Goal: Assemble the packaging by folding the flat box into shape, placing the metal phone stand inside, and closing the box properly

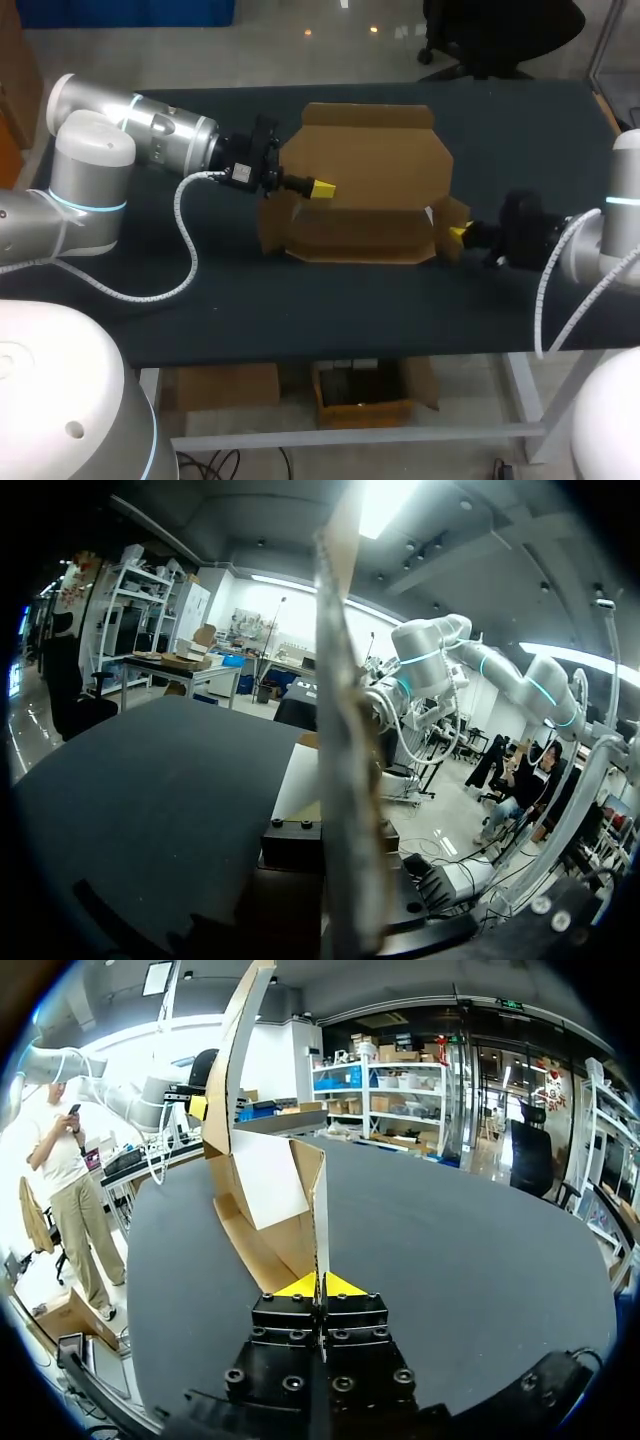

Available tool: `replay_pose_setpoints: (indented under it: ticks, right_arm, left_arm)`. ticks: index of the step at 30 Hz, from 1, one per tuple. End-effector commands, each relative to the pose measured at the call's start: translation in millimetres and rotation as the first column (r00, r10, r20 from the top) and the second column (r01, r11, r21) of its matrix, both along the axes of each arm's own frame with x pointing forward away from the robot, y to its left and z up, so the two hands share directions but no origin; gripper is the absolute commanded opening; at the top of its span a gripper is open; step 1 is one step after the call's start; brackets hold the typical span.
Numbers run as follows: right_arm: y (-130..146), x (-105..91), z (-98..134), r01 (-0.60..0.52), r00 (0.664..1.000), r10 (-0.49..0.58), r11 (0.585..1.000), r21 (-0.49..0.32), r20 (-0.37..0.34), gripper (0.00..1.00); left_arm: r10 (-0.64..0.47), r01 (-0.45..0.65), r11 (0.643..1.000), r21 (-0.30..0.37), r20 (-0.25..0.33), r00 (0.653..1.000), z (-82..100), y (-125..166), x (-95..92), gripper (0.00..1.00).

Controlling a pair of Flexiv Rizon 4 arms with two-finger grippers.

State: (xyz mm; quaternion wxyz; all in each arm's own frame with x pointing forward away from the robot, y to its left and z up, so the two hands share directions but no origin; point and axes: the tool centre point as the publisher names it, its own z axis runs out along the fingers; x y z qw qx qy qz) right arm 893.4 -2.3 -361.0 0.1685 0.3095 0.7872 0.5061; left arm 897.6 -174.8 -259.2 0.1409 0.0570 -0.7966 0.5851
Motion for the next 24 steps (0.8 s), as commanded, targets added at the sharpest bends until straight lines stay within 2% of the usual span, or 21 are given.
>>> replay_pose_setpoints:
  ticks: [1, 24]
  right_arm:
    - [8.5, -2.1, -1.0, 0.018, 1.000, -0.018, 1.000, 0.003, 0.012, 0.00]
    - [17.0, -5.5, -0.9, 0.107, 0.994, -0.107, 0.994, 0.002, 0.024, 0.00]
  left_arm:
    - [-0.003, 0.003, 1.000, 0.001, 0.000, 1.000, -4.6, -2.1, 0.2, 0.00]
    - [-0.003, 0.003, 1.000, 0.001, 0.000, 1.000, -4.6, -2.1, 0.2, 0.00]
